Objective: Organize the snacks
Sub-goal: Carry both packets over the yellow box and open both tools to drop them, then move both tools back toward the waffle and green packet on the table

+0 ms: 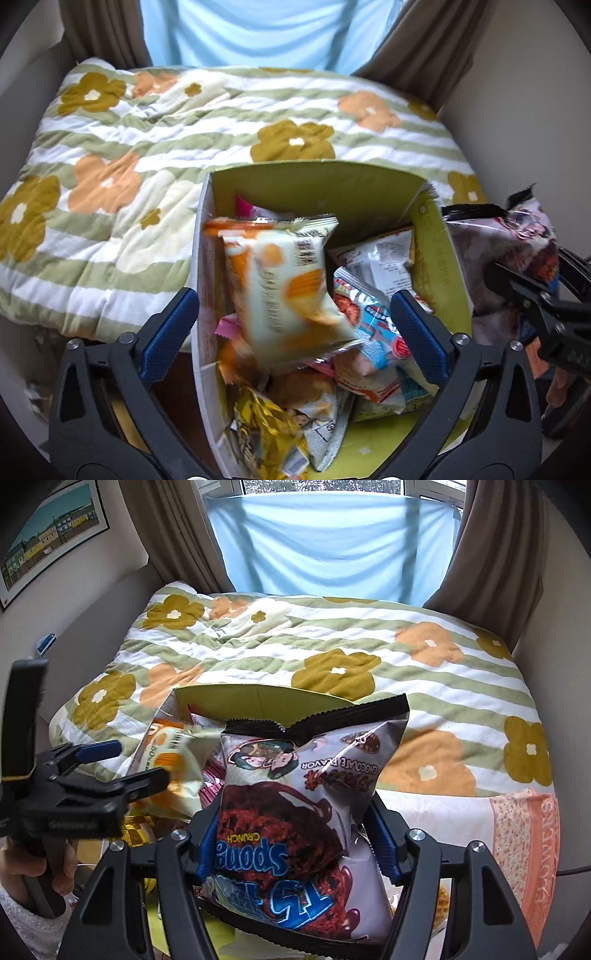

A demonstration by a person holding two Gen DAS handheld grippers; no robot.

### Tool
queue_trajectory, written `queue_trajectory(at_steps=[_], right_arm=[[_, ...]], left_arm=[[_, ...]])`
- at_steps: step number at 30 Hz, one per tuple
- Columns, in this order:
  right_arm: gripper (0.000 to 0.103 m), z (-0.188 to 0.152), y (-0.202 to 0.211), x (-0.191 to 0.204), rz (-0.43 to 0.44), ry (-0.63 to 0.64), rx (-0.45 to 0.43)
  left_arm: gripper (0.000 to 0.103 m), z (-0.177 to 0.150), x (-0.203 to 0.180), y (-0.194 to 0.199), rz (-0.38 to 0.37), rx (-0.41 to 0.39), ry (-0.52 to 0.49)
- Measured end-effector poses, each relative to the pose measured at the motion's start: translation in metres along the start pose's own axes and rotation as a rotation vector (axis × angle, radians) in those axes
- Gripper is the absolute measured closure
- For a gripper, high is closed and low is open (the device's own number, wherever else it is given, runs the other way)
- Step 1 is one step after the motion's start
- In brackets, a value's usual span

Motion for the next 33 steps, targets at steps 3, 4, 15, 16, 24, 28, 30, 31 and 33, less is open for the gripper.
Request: queue_trajectory(at_steps=[3, 4, 15, 16, 24, 28, 30, 31, 33], right_arm=[[0.040, 0.002, -0.002, -0.001, 0.009, 0.002, -0.002], [0.040, 0.004, -0.004, -0.001, 0.013, 0.006, -0.001], [0.035, 0.020, -0.024, 0.009, 0.040, 0.009, 0.001], [0.024, 0.023, -0.026, 0.009, 0.038, 0.012, -0.011], [0.001, 0.018, -0.006, 0.015, 0.038, 0.033, -0.086], [0.001, 0.009, 0.003, 0.016, 0.041, 0.023, -0.077], [0.001, 0.005, 0.009, 0.016, 0.044, 0.009, -0.079], [0.001, 0.004, 0.012, 0.015, 0.043, 0.005, -0.081], [0.001, 0.001, 0.020, 0.015, 0.033, 0.002, -0.086]], left_arm=[[0.000, -0.003, 0.003, 0.018, -0.018, -0.041, 0.028], [0.000, -0.005, 0.003, 0.024, -0.027, -0.053, 0.040], [0.000, -0.019, 0.012, 0.044, 0.001, -0.066, 0.075], [0.000, -0.020, 0.012, 0.044, 0.002, -0.064, 0.075], [0.000, -0.035, 0.013, 0.053, 0.015, -0.059, 0.086], [0.000, -0.041, 0.011, 0.058, 0.011, -0.061, 0.086], [0.000, -0.042, 0.008, 0.062, 0.008, -0.068, 0.082], [0.000, -0.042, 0.007, 0.065, 0.007, -0.072, 0.081], [0.000, -0.042, 0.005, 0.070, 0.004, -0.084, 0.073]])
Point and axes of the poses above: each gripper's, at about its wrist camera, not at the fingertips, and y roughly against the way its jaws point, x to its left, z to its top, the point moved 7 cm from there along -y, roughly the way its jaws point, and after that the axes turned 6 degrees about -x, right-handed, at the moved point
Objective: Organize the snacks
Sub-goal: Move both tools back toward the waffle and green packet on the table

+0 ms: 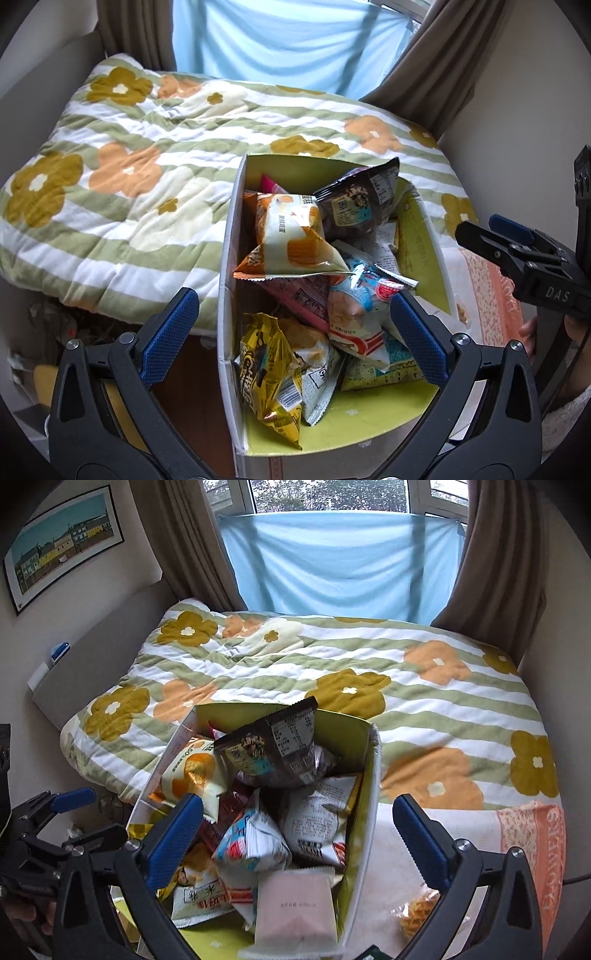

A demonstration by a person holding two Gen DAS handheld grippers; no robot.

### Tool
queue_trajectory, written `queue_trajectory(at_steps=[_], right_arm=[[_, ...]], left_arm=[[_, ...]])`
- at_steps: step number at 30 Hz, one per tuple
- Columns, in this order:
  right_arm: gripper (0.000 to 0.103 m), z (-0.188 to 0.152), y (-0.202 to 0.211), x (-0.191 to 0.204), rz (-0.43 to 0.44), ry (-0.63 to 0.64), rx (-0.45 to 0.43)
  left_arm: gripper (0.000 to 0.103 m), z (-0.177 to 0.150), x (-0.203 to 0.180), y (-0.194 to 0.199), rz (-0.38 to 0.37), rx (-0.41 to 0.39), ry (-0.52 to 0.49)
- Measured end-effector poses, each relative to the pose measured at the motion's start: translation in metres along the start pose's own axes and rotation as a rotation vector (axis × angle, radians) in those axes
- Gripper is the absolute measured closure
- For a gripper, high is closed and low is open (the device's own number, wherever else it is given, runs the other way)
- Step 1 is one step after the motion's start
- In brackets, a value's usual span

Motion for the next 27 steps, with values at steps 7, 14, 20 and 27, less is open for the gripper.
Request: queue_trajectory(at_steps=[7, 14, 20, 27], right_arm=[[0.001, -0.006, 0.035, -0.002, -0.054, -0.007, -0.033], [0.001, -0.003, 0.079, -0.024, -0.086, -0.038, -0.088], [0.001, -0.007, 0.110, -0.066, -0.112, -0.048, -0.124], [0.001, -0.030, 0.124, -0.122, -0.055, -0.030, -0.111]], left_arm=[[0.000, 0.003, -0.009, 0.015, -0.018, -0.027, -0.029], [0.000, 0.010, -0.033, 0.029, -0.050, -0.068, -0.045], [0.000, 0.006, -0.074, 0.038, -0.043, -0.095, -0.075], [0.000, -0.023, -0.126, 0.043, 0.014, -0.104, -0.023]])
Point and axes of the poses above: each gripper's, at about its wrist camera, not at the fingertips, and y roughly against the way its jaws point, x to its left, z to its top, the point moved 7 cm from there along -y, roughly the way its jaws point, and after that the axes turned 6 degrees about -x, right-handed, at the moved point
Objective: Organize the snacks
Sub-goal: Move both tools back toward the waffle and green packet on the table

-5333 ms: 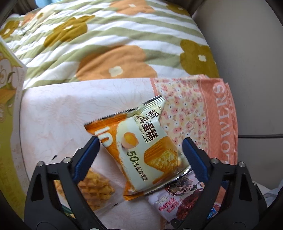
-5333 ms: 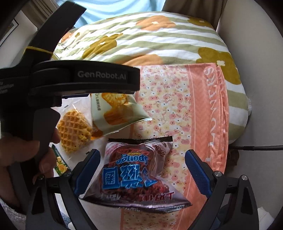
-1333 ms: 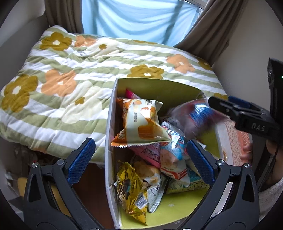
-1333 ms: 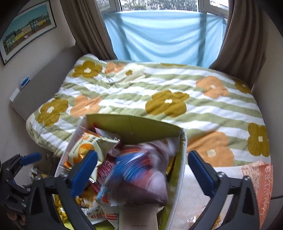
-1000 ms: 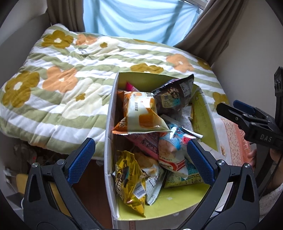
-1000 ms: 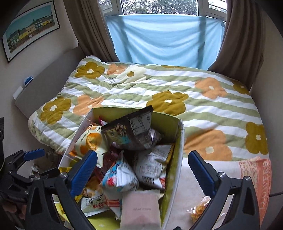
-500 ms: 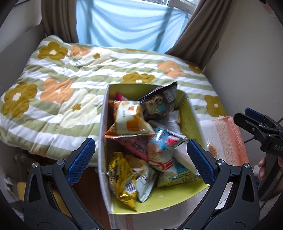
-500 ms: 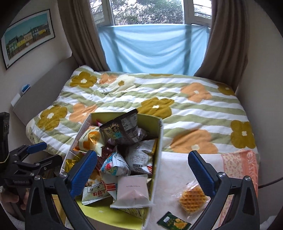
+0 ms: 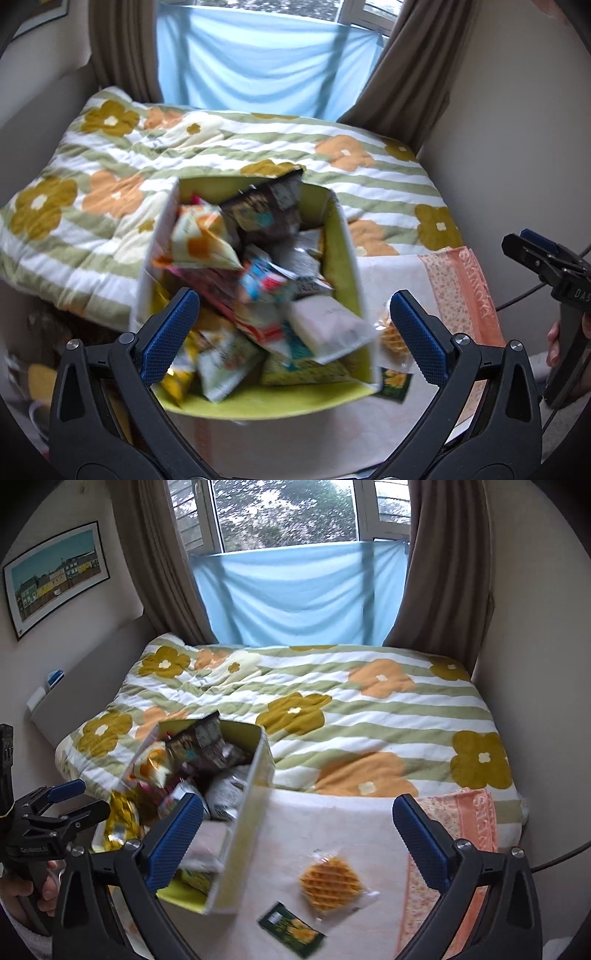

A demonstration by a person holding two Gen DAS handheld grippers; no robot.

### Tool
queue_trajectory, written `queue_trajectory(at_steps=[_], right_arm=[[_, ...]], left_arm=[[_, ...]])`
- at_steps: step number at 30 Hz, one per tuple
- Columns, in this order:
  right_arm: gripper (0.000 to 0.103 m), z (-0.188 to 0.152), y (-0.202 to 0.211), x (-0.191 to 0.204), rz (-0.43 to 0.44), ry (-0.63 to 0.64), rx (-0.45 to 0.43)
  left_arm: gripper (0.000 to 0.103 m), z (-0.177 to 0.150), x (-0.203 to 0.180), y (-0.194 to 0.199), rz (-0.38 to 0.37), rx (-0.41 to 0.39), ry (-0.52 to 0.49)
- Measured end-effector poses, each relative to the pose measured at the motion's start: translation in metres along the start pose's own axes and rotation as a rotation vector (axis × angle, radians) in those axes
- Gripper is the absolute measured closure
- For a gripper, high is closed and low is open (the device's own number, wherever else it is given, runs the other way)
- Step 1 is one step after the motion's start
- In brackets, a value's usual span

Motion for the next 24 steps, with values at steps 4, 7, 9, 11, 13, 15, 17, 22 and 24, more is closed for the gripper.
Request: queue_trajectory(at_steps=[4, 7, 9, 11, 13, 15, 17, 22, 24], right_arm=[[0.001, -0.016, 0.000, -0.028, 0.039, 0.026, 0.031], [0.001, -0.032, -0.006, -0.049, 0.069, 0.053, 0.060], [0.001, -0.041, -0.009, -0.058, 0.091, 0.070, 0.080], [0.001, -0.052, -0.015, -0.066, 0.113, 0.095, 0.107], [0.001, -0.062, -0.021, -0.072, 0.126, 0.118, 0.138], [0.001, -0.073, -0.027, -0.076, 0.137, 0.140, 0.162], [0.001, -0.084, -0.034, -0.078, 0.149, 0.157, 0.181], [0.001, -0.106, -0.057, -0.076, 0.165, 0.183, 0.216], [0.001, -0.116, -0.070, -0.074, 0.170, 0.192, 0.231]], left_arm=[[0.000, -0.027, -0.036, -0.002, 0.043, 0.009, 0.040], [0.000, -0.049, -0.058, -0.006, 0.086, 0.017, 0.066], [0.000, -0.065, -0.070, -0.009, 0.121, 0.020, 0.105], [0.000, -0.082, -0.079, -0.010, 0.153, 0.021, 0.158], [0.000, -0.099, -0.086, -0.012, 0.173, 0.033, 0.202], [0.000, -0.115, -0.093, -0.017, 0.183, 0.051, 0.224], [0.000, -0.133, -0.100, -0.026, 0.210, 0.082, 0.235], [0.000, -0.174, -0.112, -0.065, 0.216, 0.166, 0.298], [0.000, -0.189, -0.113, -0.086, 0.221, 0.191, 0.334]])
Point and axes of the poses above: each gripper's, at about its wrist camera, not at the fingertips, and y roughly against the way its jaws point, x to its left, z to its top, the point moved 7 cm from there along -y, roughly the way its jaws point, and after that the axes turned 6 degrees about -x, right-handed, at the moved point
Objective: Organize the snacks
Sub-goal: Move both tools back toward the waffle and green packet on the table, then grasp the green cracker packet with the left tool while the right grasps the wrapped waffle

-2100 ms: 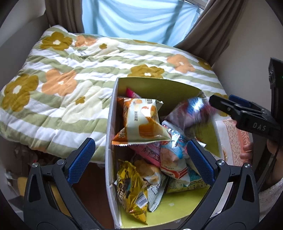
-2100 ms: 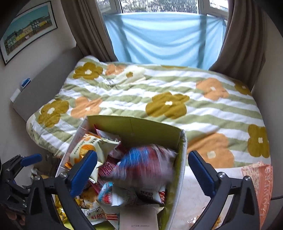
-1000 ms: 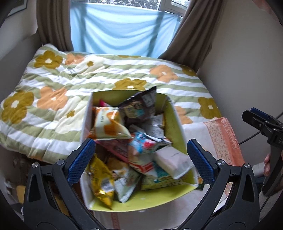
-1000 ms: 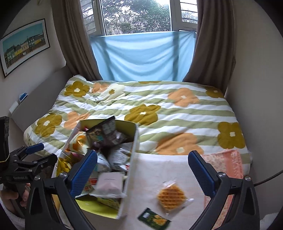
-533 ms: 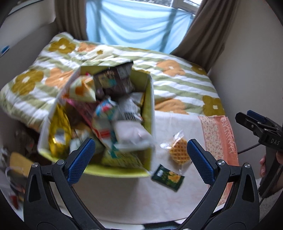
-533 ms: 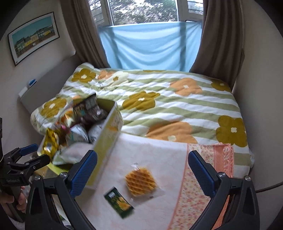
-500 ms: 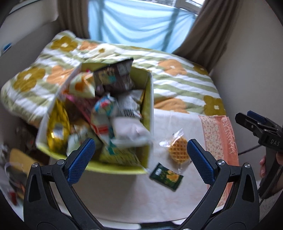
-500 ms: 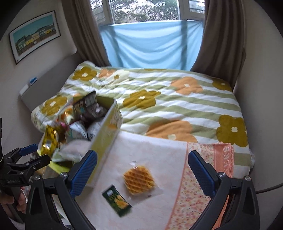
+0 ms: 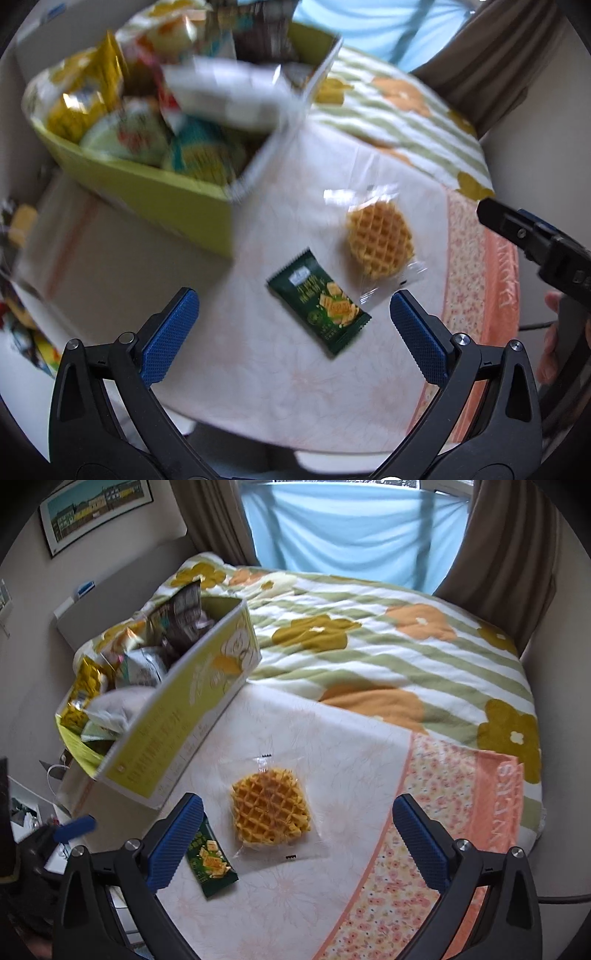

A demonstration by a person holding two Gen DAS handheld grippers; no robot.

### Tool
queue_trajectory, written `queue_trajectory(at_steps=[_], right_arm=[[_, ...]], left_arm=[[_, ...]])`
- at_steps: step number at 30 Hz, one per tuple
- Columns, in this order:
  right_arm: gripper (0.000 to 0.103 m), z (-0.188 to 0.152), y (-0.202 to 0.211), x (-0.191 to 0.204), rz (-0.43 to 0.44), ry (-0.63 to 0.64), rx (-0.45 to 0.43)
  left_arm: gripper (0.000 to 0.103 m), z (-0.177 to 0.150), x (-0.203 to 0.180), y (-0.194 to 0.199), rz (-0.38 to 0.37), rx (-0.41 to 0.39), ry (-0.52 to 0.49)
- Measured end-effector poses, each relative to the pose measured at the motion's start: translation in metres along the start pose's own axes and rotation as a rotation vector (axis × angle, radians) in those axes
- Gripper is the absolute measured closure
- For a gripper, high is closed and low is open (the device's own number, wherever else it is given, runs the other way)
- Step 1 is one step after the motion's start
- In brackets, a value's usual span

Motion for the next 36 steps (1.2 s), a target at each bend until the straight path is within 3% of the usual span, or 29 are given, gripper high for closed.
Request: queue_trajectory(at_steps=[5, 10, 14, 24, 28, 30, 33, 36], right_arm=[[0.001, -0.010, -0.036, 0.000, 0.023, 0.003, 0.037], [0.001, -0.023, -0.064, 0.000, 0.039, 0.000, 0.077], [0.001, -0.028, -0.077, 0.002, 0.056, -0.007, 0.093], [0.001, -0.040, -0.096, 0.015, 0.036, 0.067, 0.129], [0.001, -0.044, -0.101, 0.019, 0.034, 0.083, 0.128], [0.001, -0.044, -0.103, 0.018, 0.038, 0.078, 0.131], [0.001, -0.043, -0.104, 0.020, 0.037, 0.087, 0.129], [0.001, -0.042, -0.107, 0.021, 0.034, 0.095, 0.128]], left_arm=[[0.000, -0.020, -0.003, -0.051, 0.071, 0.029, 0.054], [0.000, -0.029, -0.006, -0.078, 0.108, 0.049, 0.063], [0.000, -0.032, -0.010, -0.086, 0.153, 0.049, 0.005], [0.002, -0.046, 0.000, -0.073, 0.165, 0.063, -0.111], [0.012, -0.042, -0.003, -0.073, 0.139, 0.057, -0.141], [0.024, -0.041, -0.009, -0.076, 0.129, 0.059, -0.164], [0.025, -0.040, -0.016, -0.077, 0.118, 0.050, -0.196], [0.039, -0.037, -0.019, -0.075, 0.104, 0.034, -0.220]])
Point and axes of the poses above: each gripper's, at about its wrist camera, not at the fingertips, and y roughly against the way its jaws point, x to its left, z to its top, the point moved 7 cm from there along -y, roughly the way its jaws point, and after that the axes turned 6 degrees about -x, right-handed, at the moved point
